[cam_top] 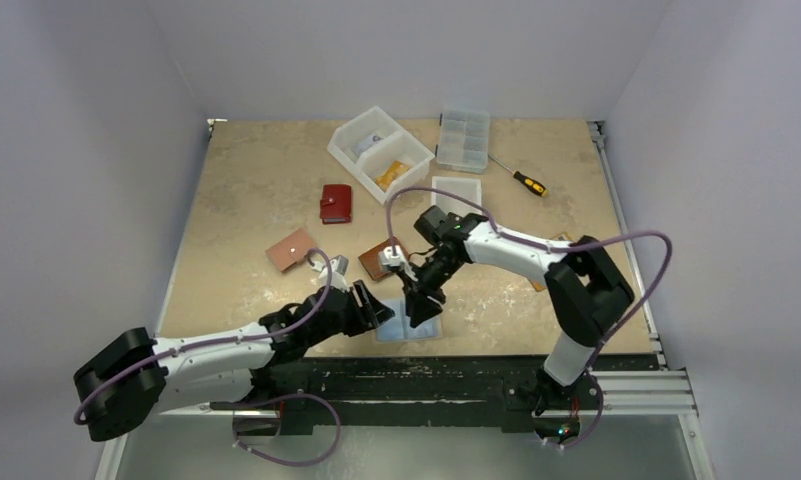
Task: Take the credit cards out of the card holder
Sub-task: Remove the credit card from the card holder.
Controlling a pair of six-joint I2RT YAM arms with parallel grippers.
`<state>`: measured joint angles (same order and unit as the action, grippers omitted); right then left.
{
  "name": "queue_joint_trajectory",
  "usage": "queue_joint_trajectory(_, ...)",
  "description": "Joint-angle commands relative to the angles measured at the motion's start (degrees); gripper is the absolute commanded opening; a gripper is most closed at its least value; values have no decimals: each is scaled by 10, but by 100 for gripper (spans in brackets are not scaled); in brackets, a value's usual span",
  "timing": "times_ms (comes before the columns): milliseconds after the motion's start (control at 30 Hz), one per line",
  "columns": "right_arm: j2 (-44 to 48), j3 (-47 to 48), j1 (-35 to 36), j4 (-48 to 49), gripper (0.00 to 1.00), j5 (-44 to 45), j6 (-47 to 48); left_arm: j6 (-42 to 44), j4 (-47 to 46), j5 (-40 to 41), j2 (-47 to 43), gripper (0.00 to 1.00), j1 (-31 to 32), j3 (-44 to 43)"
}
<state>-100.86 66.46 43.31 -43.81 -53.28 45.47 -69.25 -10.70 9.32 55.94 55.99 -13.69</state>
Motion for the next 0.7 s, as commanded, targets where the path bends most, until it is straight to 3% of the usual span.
queue_joint_trajectory(0, 81, -51, -66, 11, 45, 30, 43, 55, -21, -23, 53, 52, 0, -67)
queue_joint_trajectory(167, 132, -103, -140, 67, 48, 43, 11, 102, 47, -3, 150, 54, 28, -167)
queue_joint_trajectory(300, 153, -126, -180, 90, 52, 32, -4, 129, 190, 60, 255, 55, 70, -302)
queue_joint_trajectory(500, 154, -131, -214, 103, 52, 20, -15, 132, 345, 124, 412, 60, 121, -470)
queue_joint_trajectory(667, 156, -133, -225, 107, 52, 18, -18, 118, 444, 161, 481, 60, 136, -552)
